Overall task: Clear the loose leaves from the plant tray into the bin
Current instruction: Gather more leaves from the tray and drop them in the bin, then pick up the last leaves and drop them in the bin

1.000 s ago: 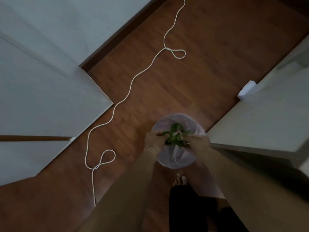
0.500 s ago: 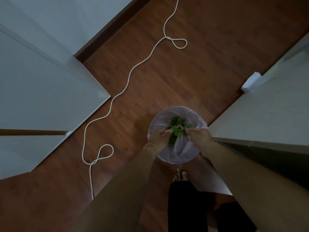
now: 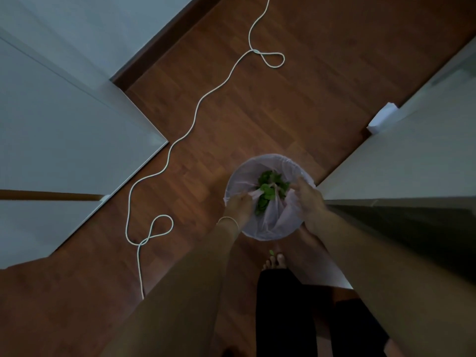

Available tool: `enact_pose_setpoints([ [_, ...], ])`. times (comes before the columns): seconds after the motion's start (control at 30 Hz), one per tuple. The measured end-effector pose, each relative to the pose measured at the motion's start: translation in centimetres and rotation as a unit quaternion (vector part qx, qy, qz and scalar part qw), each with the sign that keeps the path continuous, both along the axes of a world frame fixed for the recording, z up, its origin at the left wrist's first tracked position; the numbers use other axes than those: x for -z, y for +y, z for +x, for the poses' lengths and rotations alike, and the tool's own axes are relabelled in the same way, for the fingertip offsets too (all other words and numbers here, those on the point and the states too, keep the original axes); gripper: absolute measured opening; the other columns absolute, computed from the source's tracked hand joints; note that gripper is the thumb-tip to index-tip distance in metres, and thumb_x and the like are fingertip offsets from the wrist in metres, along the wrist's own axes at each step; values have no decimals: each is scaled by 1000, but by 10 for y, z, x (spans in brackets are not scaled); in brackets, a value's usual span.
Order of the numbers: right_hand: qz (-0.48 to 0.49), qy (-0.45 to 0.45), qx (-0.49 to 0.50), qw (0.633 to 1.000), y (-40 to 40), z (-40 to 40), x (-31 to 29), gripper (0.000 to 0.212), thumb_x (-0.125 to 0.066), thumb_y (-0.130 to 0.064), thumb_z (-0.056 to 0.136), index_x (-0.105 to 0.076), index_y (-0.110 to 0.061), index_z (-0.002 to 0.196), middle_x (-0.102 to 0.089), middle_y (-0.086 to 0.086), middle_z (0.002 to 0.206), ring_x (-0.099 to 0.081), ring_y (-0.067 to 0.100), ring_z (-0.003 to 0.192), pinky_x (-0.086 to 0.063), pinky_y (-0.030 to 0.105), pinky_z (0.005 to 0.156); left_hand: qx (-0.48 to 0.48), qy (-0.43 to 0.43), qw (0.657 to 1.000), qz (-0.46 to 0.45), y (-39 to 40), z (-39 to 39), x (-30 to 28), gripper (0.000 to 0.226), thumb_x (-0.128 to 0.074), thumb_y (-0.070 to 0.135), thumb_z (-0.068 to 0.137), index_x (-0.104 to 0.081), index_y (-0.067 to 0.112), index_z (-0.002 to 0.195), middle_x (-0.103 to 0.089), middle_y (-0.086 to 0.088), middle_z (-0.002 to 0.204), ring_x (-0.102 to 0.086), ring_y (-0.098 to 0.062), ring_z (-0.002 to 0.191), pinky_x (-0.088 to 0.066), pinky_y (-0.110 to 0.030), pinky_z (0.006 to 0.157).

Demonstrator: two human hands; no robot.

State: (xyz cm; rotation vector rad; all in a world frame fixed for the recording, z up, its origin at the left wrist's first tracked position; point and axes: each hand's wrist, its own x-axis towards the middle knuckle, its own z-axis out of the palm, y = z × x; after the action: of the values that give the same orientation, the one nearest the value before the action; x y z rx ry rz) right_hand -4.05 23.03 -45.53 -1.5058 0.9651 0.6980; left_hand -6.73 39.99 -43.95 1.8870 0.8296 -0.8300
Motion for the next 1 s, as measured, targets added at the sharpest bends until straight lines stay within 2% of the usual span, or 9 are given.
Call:
enact_pose_setpoints([
  [0.1,22,-6,28,999,-1,-5,-17,53,-42,-45,102,-63,-4,129,-61,9,115,-56,13,80,-46,30,69,-17,-7,1000,1,-2,-10,-20,37,-40,17,99,-57,-3,125,-58,-25,132,-56,-35,117,-44,-32,92],
  [0.2,53,-8,46,998,3,-13,-50,48,-42,-49,101,-69,-9,107,-61,-3,91,-53,7,75,-41,27,60,-34,-55,996,-53,-8,-26,-57,33,-42,11,99,-58,10,127,-58,-19,133,-56,-28,114,-38,-26,89],
  [0.3,93,-10,72,993,13,-15,-101,38,-45,-45,101,-64,-18,83,-60,-3,86,-57,12,76,-45,27,63,31,-62,997,-19,-11,-36,-98,36,-42,11,99,-52,5,133,-52,-19,141,-50,-32,130,-38,-29,102],
  [0.43,190,-53,92,976,21,-5,-182,45,-35,-45,105,-60,-10,119,-56,12,122,-54,29,112,-42,46,99,19,-134,991,-9,-24,-30,-177,29,-43,14,100,-65,-1,112,-65,-26,121,-60,-38,114,-45,-35,91],
  [0.53,237,-78,102,963,13,3,-251,68,-30,-60,100,-52,-10,141,-43,14,153,-39,31,142,-33,50,115,-55,-192,978,-59,-40,-17,-239,41,-43,27,97,-61,-11,101,-59,-42,109,-56,-55,105,-46,-55,91],
  [0.6,250,-110,98,957,1,9,-295,69,-30,-66,97,-57,-17,137,-45,12,154,-39,29,143,-32,50,116,-58,-226,969,-77,-52,-6,-284,40,-45,25,98,-60,-6,118,-59,-38,121,-55,-51,115,-45,-55,99],
  [0.67,260,-147,112,948,-16,16,-335,65,-32,-65,97,-60,-19,133,-50,11,150,-43,27,140,-36,48,110,-22,-265,961,-70,-63,6,-321,39,-45,26,99,-56,7,132,-62,-20,131,-58,-32,121,-46,-43,105],
  [0.87,292,-230,196,908,-98,3,-413,50,-36,-58,99,-65,-21,116,-57,11,143,-49,27,135,-39,52,111,-36,-306,936,-171,-124,26,-394,40,-45,25,99,-51,14,137,-69,2,107,-65,-18,102,-52,-41,95],
  [1.0,300,-255,276,877,-180,-30,-428,50,-40,-58,97,-64,-19,119,-59,10,139,-50,26,134,-44,49,105,-36,-292,922,-253,-187,21,-414,39,-43,24,100,-48,15,138,-68,2,111,-66,-12,106,-52,-28,91],
])
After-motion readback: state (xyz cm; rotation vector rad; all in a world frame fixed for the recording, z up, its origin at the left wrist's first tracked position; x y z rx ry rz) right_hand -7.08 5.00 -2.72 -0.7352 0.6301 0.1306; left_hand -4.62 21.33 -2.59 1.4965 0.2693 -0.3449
